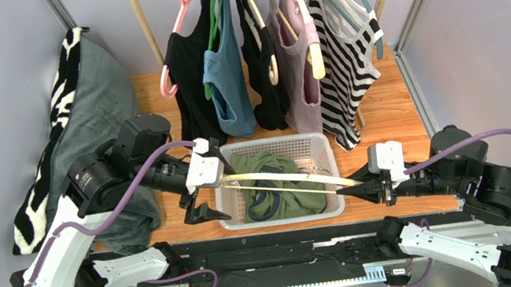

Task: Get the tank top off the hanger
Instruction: Place the hanger at the clothesline.

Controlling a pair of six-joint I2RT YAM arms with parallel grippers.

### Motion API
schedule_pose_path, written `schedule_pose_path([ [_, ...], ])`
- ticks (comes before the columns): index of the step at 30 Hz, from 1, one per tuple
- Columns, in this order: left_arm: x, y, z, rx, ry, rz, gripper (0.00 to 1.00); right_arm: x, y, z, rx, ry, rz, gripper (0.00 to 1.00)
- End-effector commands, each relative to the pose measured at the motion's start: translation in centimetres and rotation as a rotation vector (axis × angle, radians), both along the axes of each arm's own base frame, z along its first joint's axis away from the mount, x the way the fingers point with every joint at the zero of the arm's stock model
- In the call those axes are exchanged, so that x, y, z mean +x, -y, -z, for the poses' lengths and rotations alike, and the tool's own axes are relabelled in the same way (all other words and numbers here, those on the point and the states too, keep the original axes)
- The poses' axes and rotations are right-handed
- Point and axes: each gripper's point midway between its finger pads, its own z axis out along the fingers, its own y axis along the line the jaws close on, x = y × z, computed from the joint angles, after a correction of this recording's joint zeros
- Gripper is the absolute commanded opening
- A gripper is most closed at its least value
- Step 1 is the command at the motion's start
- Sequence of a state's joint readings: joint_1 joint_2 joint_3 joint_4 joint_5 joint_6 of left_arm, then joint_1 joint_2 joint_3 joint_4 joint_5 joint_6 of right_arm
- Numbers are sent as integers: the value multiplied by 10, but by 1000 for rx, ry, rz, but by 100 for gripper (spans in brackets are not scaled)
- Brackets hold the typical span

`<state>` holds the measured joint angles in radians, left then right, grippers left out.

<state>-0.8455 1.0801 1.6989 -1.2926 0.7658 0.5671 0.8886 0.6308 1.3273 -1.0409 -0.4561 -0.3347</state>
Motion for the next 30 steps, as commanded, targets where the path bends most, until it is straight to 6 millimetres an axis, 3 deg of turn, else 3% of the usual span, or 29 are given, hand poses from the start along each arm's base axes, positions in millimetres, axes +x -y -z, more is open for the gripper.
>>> schedule_pose_path([
  [1, -7, -5, 1, -12, 12, 30, 90, -1, -9, -29, 104, 53, -34, 0],
  [7, -1, -3, -1, -20, 36, 20, 59, 1, -10, -27, 93, 49, -30, 0],
  [8, -1, -2, -3, -23, 38, 16, 49, 0, -10, -26, 92, 47, -32, 0],
  [14, 0, -3, -3, -23, 39, 9, 36, 4, -12, -23, 82, 47, -22, 0],
  [16, 0, -4, -2, -21, 40, 6, 21, 5, -11, -23, 79, 50, -15, 0],
  [17, 2, -4, 0, -16, 40, -2, 3, 5, -10, -23, 79, 56, -15, 0],
  [21, 4, -6, 1, -12, 38, -22, 0, 11, -8, -24, 73, 71, 16, 1],
  [24, 10, -8, -4, -27, 40, -75, 0, 17, -4, -29, 84, 93, 59, 11],
  [26, 15, -13, -13, -57, 43, -135, 0, 20, 0, -40, 119, 126, 93, 25],
  [28, 20, -21, -19, -82, 50, -192, 0, 27, 7, -52, 159, 169, 147, 47],
  [30, 14, -34, -27, -119, 70, -233, 0, 31, 18, -69, 208, 220, 208, 57],
])
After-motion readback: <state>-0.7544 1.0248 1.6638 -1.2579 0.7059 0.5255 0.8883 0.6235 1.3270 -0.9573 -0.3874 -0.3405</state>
